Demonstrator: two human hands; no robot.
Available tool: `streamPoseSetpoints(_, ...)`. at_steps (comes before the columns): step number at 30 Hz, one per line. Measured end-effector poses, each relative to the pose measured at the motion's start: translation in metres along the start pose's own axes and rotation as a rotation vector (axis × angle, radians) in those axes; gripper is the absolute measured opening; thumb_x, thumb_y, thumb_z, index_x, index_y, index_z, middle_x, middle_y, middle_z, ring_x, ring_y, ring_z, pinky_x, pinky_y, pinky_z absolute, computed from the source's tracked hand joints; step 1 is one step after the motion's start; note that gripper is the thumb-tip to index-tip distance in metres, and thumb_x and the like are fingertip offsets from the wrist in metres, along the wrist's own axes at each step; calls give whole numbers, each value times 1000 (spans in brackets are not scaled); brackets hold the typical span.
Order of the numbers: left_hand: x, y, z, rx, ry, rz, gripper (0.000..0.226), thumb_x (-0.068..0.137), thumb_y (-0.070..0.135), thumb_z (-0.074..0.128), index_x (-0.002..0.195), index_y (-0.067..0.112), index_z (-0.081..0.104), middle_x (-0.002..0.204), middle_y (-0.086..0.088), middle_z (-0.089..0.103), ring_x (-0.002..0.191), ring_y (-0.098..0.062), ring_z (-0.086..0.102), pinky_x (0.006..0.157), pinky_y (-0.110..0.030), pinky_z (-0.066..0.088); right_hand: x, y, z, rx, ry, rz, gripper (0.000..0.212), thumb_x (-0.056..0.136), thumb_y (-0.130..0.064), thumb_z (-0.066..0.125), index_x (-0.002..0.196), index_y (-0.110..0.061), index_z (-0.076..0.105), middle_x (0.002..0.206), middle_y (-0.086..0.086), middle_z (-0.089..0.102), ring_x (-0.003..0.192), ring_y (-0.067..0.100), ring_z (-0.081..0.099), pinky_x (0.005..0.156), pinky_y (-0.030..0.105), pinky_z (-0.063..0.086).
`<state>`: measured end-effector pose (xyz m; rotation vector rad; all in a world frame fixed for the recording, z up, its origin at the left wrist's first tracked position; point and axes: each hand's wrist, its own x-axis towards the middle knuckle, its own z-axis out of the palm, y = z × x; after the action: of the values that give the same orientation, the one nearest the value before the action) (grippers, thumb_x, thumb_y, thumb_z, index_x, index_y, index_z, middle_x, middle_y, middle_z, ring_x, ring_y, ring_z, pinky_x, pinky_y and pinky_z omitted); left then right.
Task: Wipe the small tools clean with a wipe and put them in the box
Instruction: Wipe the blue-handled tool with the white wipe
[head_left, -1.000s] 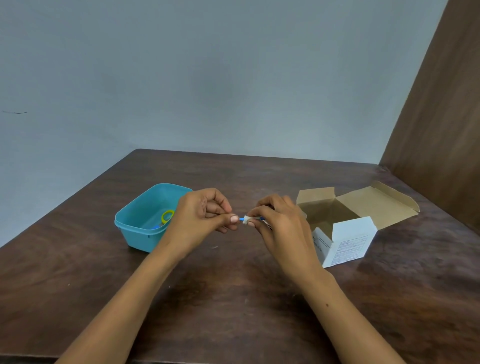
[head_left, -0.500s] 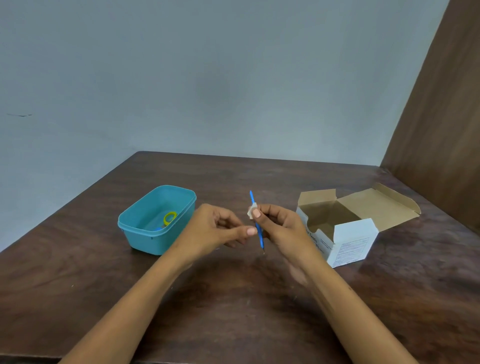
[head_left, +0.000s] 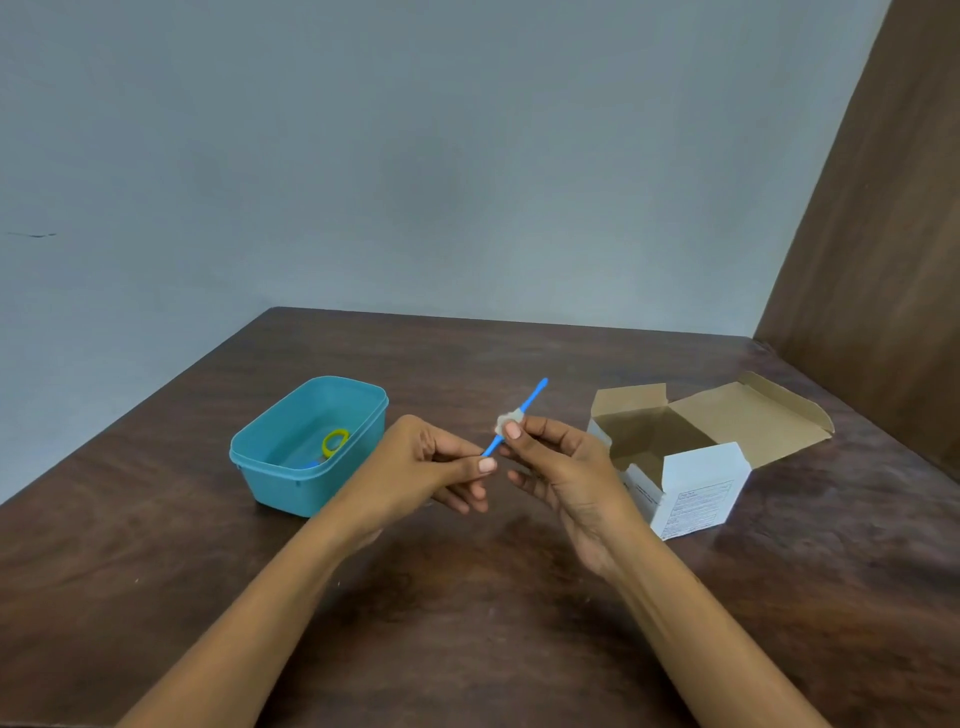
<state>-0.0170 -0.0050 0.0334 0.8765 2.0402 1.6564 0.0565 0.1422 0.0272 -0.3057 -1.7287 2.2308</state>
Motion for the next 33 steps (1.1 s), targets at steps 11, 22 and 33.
streamPoseSetpoints(11, -1, 3, -12, 29, -100, -100, 13, 83, 13, 67, 90, 5, 76, 60, -10, 64, 67, -26, 72, 59, -24, 58, 1, -2, -3, 45, 100, -13, 16, 77, -20, 73, 90, -11, 75, 85, 0, 74, 78, 6, 67, 68, 23, 54)
streamPoseSetpoints(22, -2, 6, -16, -27, -234, -120, 24, 91, 15, 56, 95, -4, 71, 59, -8, 56, 80, -32, 72, 61, -25, 57, 2, -8, -7, 159, 180, -69, 12, 76, -17, 73, 84, -9, 75, 83, 5, 72, 78, 10, 63, 72, 27, 51)
streamPoseSetpoints(33, -3, 8, -16, -78, -251, -120, 31, 87, 25, 55, 96, -1, 71, 53, -1, 47, 78, -33, 72, 58, -24, 56, -3, -12, -5, 223, 147, -60, 7, 75, -12, 72, 82, -11, 75, 87, 1, 75, 76, 6, 68, 61, 20, 54)
